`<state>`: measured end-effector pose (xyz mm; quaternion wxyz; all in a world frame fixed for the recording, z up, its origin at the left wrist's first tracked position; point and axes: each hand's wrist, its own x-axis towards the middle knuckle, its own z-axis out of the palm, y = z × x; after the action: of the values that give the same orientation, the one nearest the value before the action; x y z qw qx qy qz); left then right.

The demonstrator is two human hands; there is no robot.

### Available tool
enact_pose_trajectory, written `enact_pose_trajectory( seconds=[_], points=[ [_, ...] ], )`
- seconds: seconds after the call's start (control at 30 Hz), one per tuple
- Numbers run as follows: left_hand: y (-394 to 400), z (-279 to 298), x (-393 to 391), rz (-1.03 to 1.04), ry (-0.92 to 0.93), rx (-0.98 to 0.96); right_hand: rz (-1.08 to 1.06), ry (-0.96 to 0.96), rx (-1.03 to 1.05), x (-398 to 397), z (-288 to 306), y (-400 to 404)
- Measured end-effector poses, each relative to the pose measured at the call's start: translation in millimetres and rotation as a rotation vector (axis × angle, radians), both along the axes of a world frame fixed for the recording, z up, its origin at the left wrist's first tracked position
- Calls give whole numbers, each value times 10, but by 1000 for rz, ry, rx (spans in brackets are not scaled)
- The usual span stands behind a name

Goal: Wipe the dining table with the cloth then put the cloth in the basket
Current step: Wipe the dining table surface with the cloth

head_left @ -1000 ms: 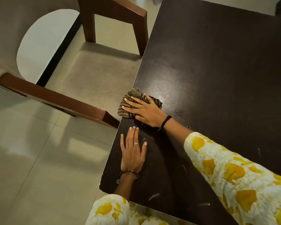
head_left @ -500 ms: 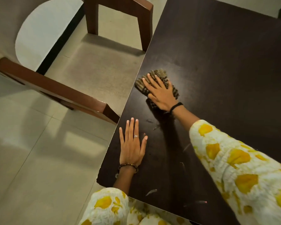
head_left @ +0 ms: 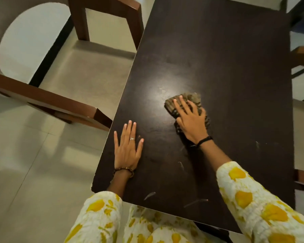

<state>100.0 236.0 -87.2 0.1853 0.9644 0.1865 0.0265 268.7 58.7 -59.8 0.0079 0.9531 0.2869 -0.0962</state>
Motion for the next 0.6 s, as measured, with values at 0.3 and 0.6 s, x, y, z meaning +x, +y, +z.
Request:
enact_pose_trajectory(
  seconds=[0.3,0.6],
  points=[
    [-30,11,37,17,47,87,-499,-33,-66,-469,34,545],
    [-5,-47,9,-1,35,85,-381,-75,-28,-314,-40,667]
  ],
)
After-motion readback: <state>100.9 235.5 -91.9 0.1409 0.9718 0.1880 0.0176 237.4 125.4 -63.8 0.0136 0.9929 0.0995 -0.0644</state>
